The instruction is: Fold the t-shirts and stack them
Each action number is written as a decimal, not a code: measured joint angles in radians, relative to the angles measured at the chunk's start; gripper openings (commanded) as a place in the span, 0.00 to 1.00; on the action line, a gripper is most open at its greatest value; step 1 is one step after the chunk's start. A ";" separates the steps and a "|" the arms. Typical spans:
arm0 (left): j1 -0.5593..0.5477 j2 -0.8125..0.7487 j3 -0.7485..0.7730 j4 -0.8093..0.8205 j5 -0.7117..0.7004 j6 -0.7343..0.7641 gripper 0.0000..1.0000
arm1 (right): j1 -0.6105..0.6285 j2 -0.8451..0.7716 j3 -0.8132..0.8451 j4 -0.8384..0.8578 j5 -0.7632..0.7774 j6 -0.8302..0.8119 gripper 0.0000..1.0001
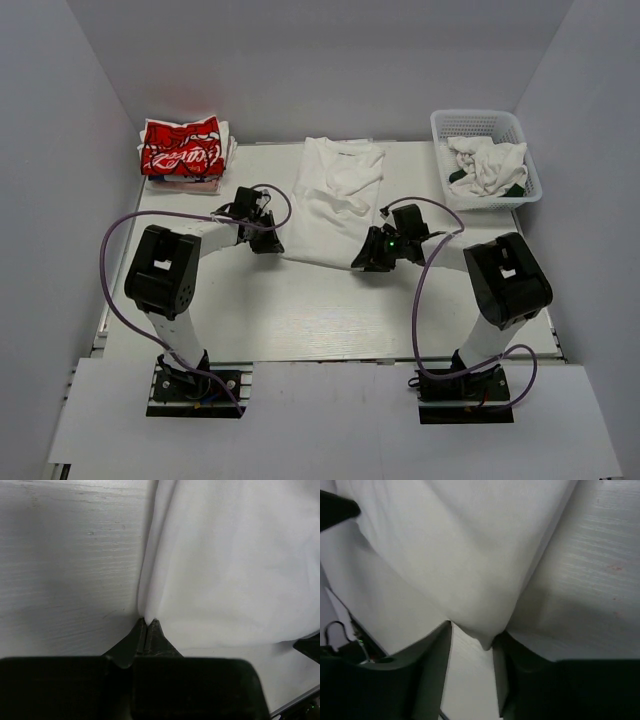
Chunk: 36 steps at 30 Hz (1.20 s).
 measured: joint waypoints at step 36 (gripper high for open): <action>-0.076 -0.866 -0.164 -0.211 -0.105 -0.183 0.00 | 0.124 -0.542 0.218 -0.577 0.163 -0.094 0.00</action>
